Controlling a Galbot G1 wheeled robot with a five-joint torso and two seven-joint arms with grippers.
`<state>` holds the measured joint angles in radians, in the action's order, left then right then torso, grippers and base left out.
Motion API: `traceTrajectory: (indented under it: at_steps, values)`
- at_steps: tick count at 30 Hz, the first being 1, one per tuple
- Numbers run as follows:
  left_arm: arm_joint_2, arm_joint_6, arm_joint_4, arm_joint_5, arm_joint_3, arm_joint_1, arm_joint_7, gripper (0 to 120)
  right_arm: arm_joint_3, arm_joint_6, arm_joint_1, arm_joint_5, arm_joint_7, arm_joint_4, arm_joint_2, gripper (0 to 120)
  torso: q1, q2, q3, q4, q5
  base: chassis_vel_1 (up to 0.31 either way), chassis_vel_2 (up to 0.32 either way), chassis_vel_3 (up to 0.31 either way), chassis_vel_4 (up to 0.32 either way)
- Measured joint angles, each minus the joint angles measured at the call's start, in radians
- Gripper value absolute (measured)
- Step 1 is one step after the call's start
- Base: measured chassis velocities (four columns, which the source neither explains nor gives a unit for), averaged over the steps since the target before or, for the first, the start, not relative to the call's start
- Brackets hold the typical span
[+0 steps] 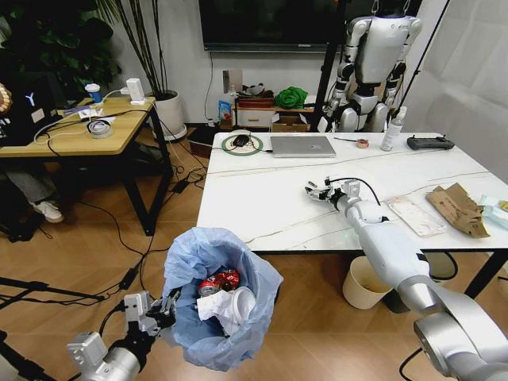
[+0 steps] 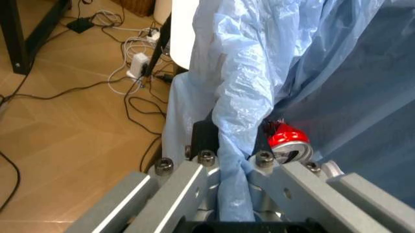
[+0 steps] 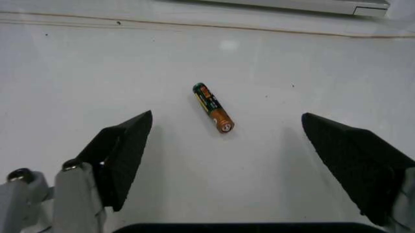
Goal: Pick up the trash bin and place the trash from the table into it.
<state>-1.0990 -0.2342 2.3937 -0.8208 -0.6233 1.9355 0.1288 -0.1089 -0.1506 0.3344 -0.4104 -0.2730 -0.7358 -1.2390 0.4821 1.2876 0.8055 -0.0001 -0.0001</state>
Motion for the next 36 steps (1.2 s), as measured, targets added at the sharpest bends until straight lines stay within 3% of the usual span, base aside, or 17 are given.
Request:
traceTrajectory:
  at_steps: [2, 8, 17, 22, 33, 36]
  values:
    - [0.000, 0.000, 0.000, 0.000, 0.000, 0.001, 0.000, 0, 0.000, -0.001, 0.002, 0.000, 0.000, 0.000, 0.000, 82, 0.000, 0.000, 0.000, -0.0001, 0.0001, 0.000, 0.000, 0.000, 0.000]
    - [-0.001, 0.001, 0.002, 0.001, -0.001, 0.002, -0.001, 0, 0.000, -0.002, 0.003, 0.000, -0.002, -0.003, -0.001, 55, 0.000, 0.000, 0.000, 0.0000, 0.0001, 0.000, 0.000, 0.000, 0.000]
    - [0.000, 0.001, 0.003, 0.001, -0.001, 0.001, -0.001, 0, 0.000, -0.003, 0.006, 0.000, -0.007, -0.006, 0.006, 27, 0.000, 0.000, 0.000, 0.0000, 0.0001, 0.000, 0.000, 0.000, 0.000]
    - [0.000, 0.001, 0.003, 0.001, -0.001, 0.000, -0.001, 0, 0.001, -0.002, 0.012, 0.000, -0.011, -0.009, 0.008, 5, 0.000, 0.000, 0.000, 0.0000, 0.0000, 0.000, 0.000, 0.000, 0.000]
    - [-0.001, 0.001, 0.002, 0.003, 0.000, 0.000, -0.001, 0, 0.007, -0.002, 0.014, -0.001, -0.014, -0.016, 0.006, 0, 0.000, 0.000, 0.000, -0.0001, 0.0000, 0.000, 0.000, 0.000, 0.000]
    - [-0.001, 0.001, -0.001, 0.003, 0.007, -0.001, -0.001, 0, 0.018, -0.002, 0.021, -0.041, -0.016, -0.097, 0.036, 0, 0.000, 0.000, 0.000, 0.0005, 0.0003, 0.000, 0.000, 0.000, 0.000]
